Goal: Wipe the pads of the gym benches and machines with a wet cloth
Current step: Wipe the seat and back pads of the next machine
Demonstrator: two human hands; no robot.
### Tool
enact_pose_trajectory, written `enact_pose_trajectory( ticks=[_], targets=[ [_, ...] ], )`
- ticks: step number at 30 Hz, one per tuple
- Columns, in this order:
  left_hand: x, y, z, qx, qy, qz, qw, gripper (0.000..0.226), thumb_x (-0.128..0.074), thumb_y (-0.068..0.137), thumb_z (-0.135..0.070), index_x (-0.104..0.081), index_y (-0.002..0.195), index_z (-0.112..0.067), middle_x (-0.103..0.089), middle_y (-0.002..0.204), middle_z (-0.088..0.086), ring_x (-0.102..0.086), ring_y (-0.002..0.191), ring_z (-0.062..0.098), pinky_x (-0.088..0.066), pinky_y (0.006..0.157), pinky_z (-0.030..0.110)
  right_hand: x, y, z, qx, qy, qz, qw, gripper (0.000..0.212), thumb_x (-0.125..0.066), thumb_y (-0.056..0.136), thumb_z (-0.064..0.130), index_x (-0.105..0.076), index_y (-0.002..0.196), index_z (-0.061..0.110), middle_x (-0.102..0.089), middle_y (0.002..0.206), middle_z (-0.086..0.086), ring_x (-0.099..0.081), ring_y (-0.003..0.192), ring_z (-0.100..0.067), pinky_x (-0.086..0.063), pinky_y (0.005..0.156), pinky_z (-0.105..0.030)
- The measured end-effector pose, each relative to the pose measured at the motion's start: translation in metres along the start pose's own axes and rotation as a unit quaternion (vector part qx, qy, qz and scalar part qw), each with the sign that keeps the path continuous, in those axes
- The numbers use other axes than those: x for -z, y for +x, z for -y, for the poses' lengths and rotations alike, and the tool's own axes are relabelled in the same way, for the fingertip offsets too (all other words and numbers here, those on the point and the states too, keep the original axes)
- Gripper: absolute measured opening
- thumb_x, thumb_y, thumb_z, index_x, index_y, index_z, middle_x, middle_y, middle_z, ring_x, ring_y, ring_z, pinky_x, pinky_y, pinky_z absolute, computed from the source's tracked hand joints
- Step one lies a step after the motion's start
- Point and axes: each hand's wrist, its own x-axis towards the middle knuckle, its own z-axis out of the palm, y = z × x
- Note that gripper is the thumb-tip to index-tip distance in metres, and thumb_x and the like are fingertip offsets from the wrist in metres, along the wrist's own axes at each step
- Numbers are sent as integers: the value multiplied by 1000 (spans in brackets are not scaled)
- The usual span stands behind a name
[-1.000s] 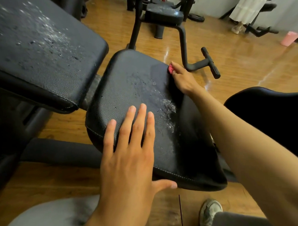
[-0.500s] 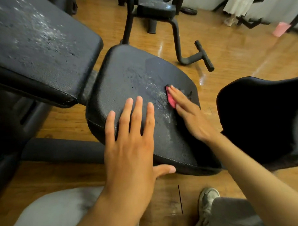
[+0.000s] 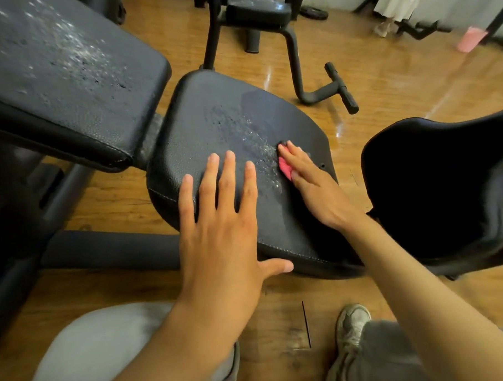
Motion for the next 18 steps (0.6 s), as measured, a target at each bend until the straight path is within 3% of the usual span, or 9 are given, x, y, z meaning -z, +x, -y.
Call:
enact_pose_trajectory(
  ticks=[2, 4, 9, 12, 18],
  targets=[
    [1, -1, 0, 5, 0, -3, 1000, 144, -65, 52, -91, -21, 163, -12, -14, 170, 18, -9, 158, 37, -2, 124, 57, 0, 17, 1, 12, 1, 4, 1000, 52, -38, 109, 9, -34, 158, 27, -16, 169, 11, -3, 144, 13, 1, 119, -7],
    [0, 0, 0, 4, -3, -6, 1000, 144, -65, 53, -91, -18, 164, -12, -10, 171, 16, -5, 158, 36, 1, 124, 55, 0, 0, 8, 35, 2, 11, 999, 52, -40, 109, 10, -36, 157, 29, -19, 168, 14, -4, 146, 12, -1, 115, -4],
    [1, -3, 9, 11, -14, -20, 1000, 144, -66, 55, -90, -12, 165, -15, -4, 172, 15, 2, 159, 34, 10, 123, 54, -14, -110, 22, 110, 29, 13, 993, 47, -42, 108, 16, -43, 154, 24, -32, 164, 15, -18, 155, -7, -14, 127, -42],
    [3, -5, 18, 34, -15, -26, 999, 148, -63, 51, -94, -9, 165, -15, 1, 172, 16, 8, 158, 36, 9, 122, 58, -14, -130, 24, 110, 29, 19, 993, 47, -41, 107, 18, -43, 154, 25, -33, 163, 15, -19, 155, -9, -18, 126, -49],
    [4, -5, 23, 42, -35, -27, 998, 151, -59, 48, -95, -6, 165, -17, 5, 172, 15, 12, 158, 35, 7, 122, 61, -12, -14, 20, 61, 2, 7, 998, 48, -41, 110, 15, -35, 157, 25, -22, 167, 12, -4, 151, 4, -4, 125, -23]
  ],
)
